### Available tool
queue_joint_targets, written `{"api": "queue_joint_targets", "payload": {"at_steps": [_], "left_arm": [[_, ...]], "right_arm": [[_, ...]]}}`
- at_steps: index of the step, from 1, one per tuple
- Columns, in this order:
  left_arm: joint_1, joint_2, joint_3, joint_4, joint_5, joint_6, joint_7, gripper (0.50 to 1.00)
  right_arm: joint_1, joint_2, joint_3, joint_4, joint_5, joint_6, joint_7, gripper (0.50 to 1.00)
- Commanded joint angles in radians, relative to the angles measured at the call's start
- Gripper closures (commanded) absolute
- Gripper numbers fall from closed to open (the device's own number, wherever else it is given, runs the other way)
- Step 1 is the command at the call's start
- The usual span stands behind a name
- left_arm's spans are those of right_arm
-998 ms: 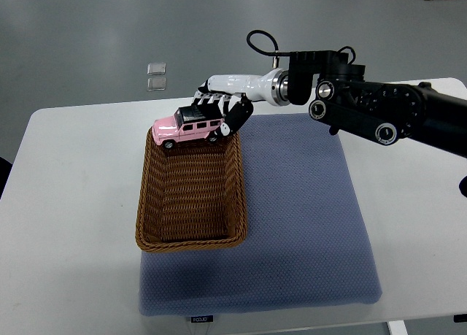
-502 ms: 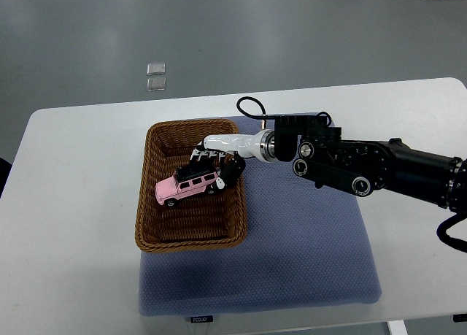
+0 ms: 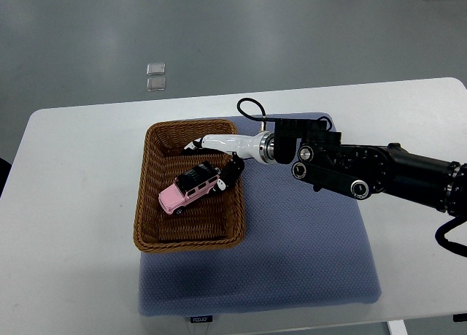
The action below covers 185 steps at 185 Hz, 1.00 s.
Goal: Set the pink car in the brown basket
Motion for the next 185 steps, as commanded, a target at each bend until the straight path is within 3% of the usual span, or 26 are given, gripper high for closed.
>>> {"api": "queue_joint_targets", "payload": {"at_steps": [1,61,125,185], "left_arm": [[0.000,0.000,0.000,0.000,0.000,0.000,0.000,0.500],[0.000,0.000,0.000,0.000,0.000,0.000,0.000,0.500],[0.000,0.000,0.000,0.000,0.000,0.000,0.000,0.500],[0.000,0.000,-0.002,0.000,0.000,0.000,0.000,0.500]], "right_arm": [[0.020,-0.013,0.024,0.001,0.003,0.004,0.000,0.595],[0.014,-0.094,0.268,-0.042,0.153,0.010,0.022,0.595],[-0.119,-0.108,0.594,-0.234,0.633,-0.006,0.046,0.595],[-0.313,-0.094,0.850,-0.249,0.877,-0.005,0.082,0.595]]}}
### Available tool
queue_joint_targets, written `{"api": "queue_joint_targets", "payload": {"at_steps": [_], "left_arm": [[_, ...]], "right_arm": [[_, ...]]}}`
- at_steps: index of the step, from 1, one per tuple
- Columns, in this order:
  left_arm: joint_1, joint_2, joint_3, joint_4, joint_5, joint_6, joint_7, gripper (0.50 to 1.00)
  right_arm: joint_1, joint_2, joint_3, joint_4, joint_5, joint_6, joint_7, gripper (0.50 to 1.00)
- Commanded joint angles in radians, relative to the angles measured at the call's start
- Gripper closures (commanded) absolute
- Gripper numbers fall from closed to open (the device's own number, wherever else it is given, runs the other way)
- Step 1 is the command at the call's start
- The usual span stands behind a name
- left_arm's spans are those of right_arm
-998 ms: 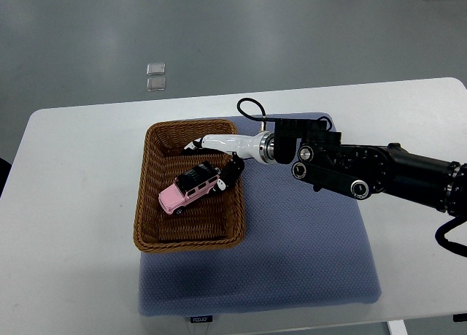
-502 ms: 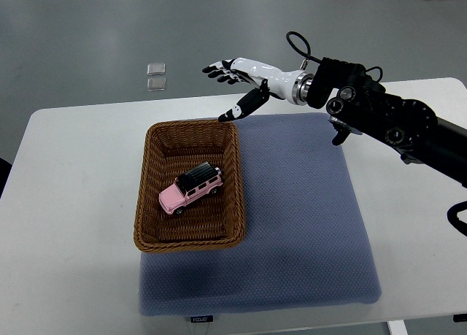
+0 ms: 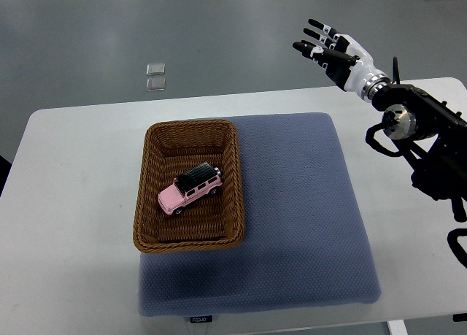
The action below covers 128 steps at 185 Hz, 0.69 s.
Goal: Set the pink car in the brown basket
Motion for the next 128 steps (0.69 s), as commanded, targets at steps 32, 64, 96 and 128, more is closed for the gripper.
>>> {"api": "queue_joint_targets", "payload": {"at_steps": [32,64,96,128], "left_arm": [[0.000,0.000,0.000,0.001,0.000,0.000,0.002,0.500],[0.000,0.000,0.001,0.000,0.000,0.000,0.000,0.500],[0.000,0.000,0.001,0.001,0.000,0.000,0.000,0.500],[0.000,0.000,0.000,0.000,0.000,0.000,0.000,0.500]], "right_arm": [[-0.116,0.028,0.128,-0.002,0.127,0.010,0.030,0.595],[-0.137,0.050,0.147,-0.009,0.147,0.009,0.055,0.595],[-0.139,0.051,0.145,-0.025,0.147,0.000,0.079,0.593],[-0.140,0.053,0.145,-0.026,0.147,-0.002,0.082,0.593]]}}
